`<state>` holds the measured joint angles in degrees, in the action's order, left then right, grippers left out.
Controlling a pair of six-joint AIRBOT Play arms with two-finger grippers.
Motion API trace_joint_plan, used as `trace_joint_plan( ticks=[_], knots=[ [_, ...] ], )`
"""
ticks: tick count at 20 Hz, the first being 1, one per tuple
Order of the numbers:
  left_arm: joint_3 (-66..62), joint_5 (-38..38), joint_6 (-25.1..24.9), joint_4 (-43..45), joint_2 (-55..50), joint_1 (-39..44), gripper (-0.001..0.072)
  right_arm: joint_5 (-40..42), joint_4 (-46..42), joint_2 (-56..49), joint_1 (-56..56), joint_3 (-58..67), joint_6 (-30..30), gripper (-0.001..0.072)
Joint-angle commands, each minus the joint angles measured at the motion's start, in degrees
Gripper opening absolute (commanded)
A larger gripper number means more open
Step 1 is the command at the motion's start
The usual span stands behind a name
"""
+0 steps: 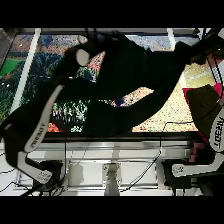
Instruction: Fold the clothes and pants, and hang the long-sleeved shirts on hangers.
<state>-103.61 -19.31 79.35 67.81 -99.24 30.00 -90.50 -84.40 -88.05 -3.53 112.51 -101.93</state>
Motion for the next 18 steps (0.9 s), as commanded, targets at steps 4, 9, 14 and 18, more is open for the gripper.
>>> trace_joint_plan(
  ticks=[4,9,14,18],
  knots=[
    [-8.15,1.4,0.37,-3.74,-13.49,6.97,0.0013,-14.97,-17.77,2.16,0.0,-0.31,-2.49,0.003],
    [-9.64,14.51,-0.28,-3.8,-17.42,9.64,0.0425,-12.74,-18.23,1.92,-0.07,-0.28,-2.05,0.0443],
    [-9.64,-1.05,-0.31,-3.48,-12.2,5.55,0.0433,-10.56,-19.12,1.81,-2.84,-0.31,1.99,0.0439],
    [-9.64,-18.4,-1.25,3.74,-4.9,0.13,0.0018,-6.69,-15.65,1.42,-8.81,-0.31,2.64,0.0034]
  ],
)
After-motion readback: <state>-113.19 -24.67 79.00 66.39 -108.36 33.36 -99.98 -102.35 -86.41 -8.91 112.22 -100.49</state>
